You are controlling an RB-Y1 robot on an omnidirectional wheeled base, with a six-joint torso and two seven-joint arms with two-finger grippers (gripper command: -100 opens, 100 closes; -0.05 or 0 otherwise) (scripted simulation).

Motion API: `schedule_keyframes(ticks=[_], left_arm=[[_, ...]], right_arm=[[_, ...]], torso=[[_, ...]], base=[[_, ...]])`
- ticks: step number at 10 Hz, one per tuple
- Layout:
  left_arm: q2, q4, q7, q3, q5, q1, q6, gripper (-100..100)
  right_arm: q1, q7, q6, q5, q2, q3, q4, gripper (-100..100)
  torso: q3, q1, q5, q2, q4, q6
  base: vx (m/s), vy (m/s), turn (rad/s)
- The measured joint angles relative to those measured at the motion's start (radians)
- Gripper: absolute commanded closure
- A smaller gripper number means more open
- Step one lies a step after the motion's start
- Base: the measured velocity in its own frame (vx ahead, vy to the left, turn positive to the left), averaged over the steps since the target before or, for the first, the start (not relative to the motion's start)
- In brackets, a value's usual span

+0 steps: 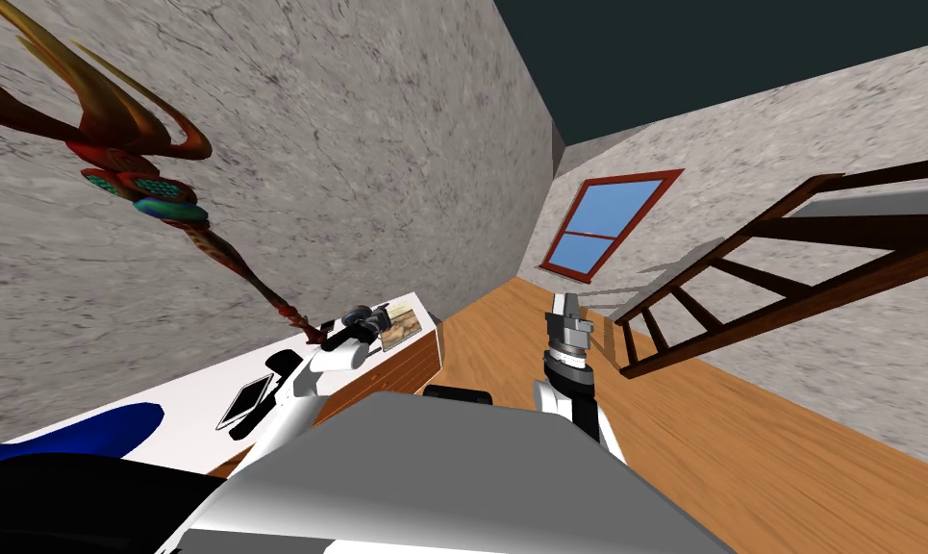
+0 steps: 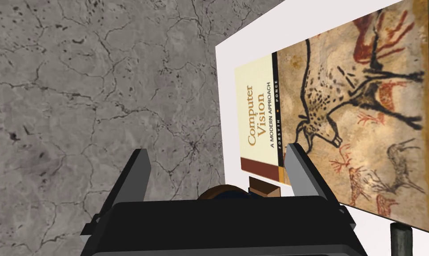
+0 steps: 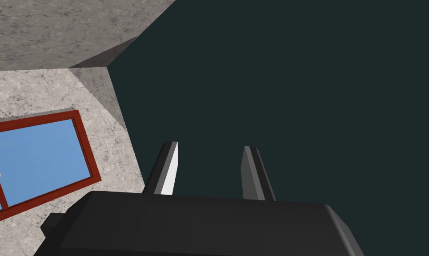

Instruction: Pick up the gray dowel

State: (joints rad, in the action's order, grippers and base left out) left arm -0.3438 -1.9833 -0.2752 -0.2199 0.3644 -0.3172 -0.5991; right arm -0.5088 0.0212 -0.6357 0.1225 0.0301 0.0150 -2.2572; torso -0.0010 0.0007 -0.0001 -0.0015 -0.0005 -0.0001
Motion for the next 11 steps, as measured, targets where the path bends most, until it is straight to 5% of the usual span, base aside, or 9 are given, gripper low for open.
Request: schedule_keyframes(ticks=[11], left_arm=[[-0.015, 0.145, -0.06, -0.052, 0.026, 0.066, -0.284, -100]], right_arm=[[0.0, 0.0, 0.0, 0.0, 0.0, 0.0, 0.0, 0]], torso=[[0.001, 0.002, 0.0, 0.001, 0.0, 0.0]], base=[[0.009, 0.014, -0.015]])
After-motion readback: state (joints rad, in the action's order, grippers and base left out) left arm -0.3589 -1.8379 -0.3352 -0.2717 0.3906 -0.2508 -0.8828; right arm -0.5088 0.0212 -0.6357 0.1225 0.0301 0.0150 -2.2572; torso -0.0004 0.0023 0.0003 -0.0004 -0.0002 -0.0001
